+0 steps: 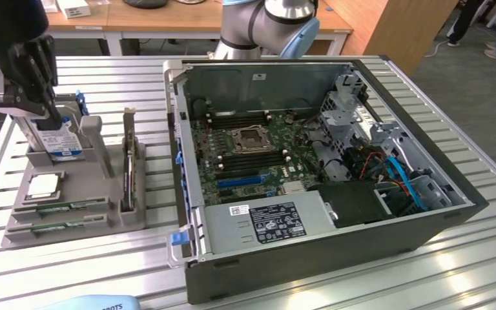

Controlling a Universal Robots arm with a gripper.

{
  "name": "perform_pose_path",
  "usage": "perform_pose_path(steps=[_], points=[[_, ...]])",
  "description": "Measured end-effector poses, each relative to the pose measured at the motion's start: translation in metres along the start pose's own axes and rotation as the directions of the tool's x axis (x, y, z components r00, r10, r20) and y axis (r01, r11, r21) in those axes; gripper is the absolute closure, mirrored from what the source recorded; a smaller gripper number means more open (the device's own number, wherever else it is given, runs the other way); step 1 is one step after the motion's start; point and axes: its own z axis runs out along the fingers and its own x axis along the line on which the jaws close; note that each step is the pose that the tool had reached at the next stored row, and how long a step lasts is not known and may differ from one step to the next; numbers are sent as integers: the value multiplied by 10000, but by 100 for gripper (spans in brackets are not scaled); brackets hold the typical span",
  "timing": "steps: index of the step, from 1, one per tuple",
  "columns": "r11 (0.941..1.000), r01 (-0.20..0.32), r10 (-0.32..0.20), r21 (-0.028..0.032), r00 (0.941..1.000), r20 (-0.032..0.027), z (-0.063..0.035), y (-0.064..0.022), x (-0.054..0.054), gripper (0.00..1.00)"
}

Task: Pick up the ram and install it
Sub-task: 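Pick up the ram and move it above insertion slot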

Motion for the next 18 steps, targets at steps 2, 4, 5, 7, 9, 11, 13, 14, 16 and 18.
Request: perform_pose_path(steps=[2, 4, 5, 7, 9, 11, 13, 14, 16, 18], points=[[10000, -93, 93, 0, 10000, 1, 16, 5, -2, 90], [9999, -163, 163, 0, 9999, 2, 26, 10, -4, 90], [9999, -170, 170, -1, 9999, 1, 26, 11, -3, 90], [9998, -181, 181, -1, 9998, 2, 32, 26, -2, 90], [9998, -182, 182, -1, 9998, 1, 42, 44, -2, 90], [9998, -192, 192, 0, 9998, 1, 50, 69, 0, 90], [9998, -202, 202, 0, 9998, 2, 59, 91, 2, 90], [9998, -206, 206, 0, 9998, 2, 63, 99, 3, 90], [9998, -210, 210, 1, 9998, 2, 68, 109, 4, 90], [9998, -209, 209, 0, 9998, 1, 68, 109, 4, 90]])
